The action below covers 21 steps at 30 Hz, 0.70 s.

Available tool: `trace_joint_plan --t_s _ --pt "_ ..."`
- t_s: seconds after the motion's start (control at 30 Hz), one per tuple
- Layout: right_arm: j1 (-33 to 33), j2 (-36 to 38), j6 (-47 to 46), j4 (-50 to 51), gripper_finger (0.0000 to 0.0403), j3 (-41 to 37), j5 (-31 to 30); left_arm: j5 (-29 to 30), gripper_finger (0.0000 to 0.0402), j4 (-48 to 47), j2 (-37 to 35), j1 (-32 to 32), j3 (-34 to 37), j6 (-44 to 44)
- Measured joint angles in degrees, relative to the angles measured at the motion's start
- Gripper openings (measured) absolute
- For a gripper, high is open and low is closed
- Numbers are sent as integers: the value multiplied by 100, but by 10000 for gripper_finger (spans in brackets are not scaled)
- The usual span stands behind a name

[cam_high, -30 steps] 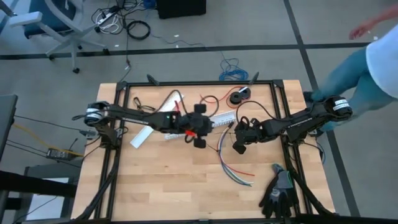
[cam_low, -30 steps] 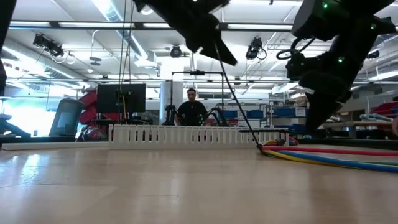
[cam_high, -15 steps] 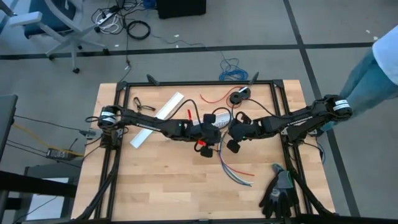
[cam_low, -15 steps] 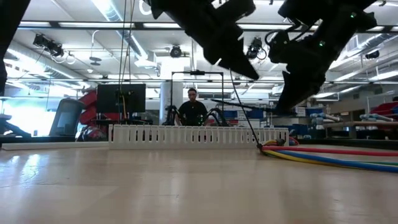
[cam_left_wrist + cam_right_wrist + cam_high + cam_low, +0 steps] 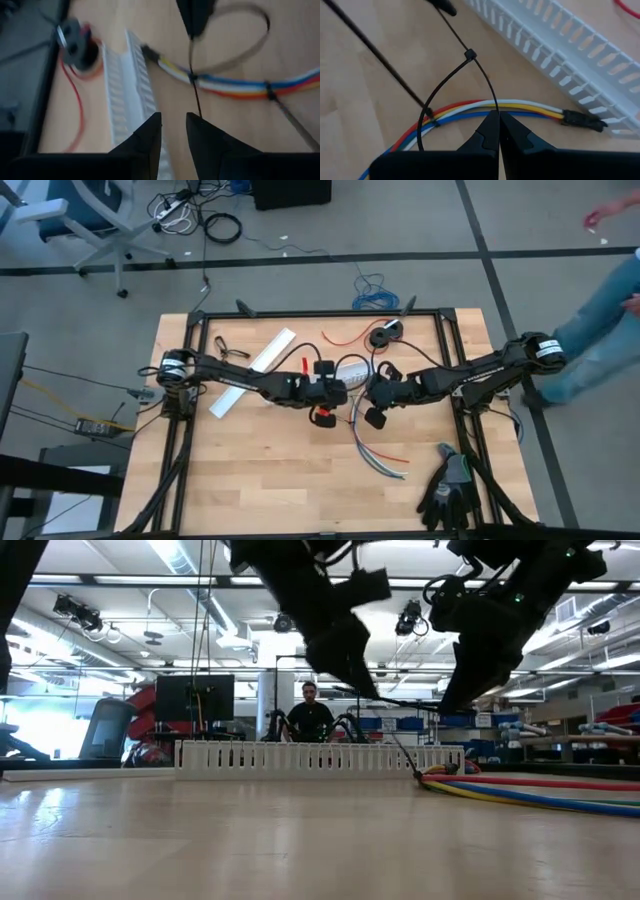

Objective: Ziptie cables
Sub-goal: Wrap the cables together using the black zip tie

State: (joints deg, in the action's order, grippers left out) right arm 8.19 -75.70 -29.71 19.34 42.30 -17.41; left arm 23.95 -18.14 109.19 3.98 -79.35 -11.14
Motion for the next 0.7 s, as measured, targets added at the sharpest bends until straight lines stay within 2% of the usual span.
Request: trace_joint_plan --t_s 0.1,0.23,0.43,0.53,0.7 --pt "2 0 -28 62 0 0 -57 120 99 274 -33 -36 328 316" --pt "5 0 -390 136 0 2 -144 268 99 1221 -90 -56 880 749" --pt "125 0 -911 121 0 -225 -734 371 99 2192 -298 -49 1744 1149" --pt "172 0 -1183 -44 0 -466 -756 444 99 2659 -532 -50 2255 1320" --pt "264 0 -1576 -425 0 -694 -686 474 99 4031 -887 -50 3194 1478"
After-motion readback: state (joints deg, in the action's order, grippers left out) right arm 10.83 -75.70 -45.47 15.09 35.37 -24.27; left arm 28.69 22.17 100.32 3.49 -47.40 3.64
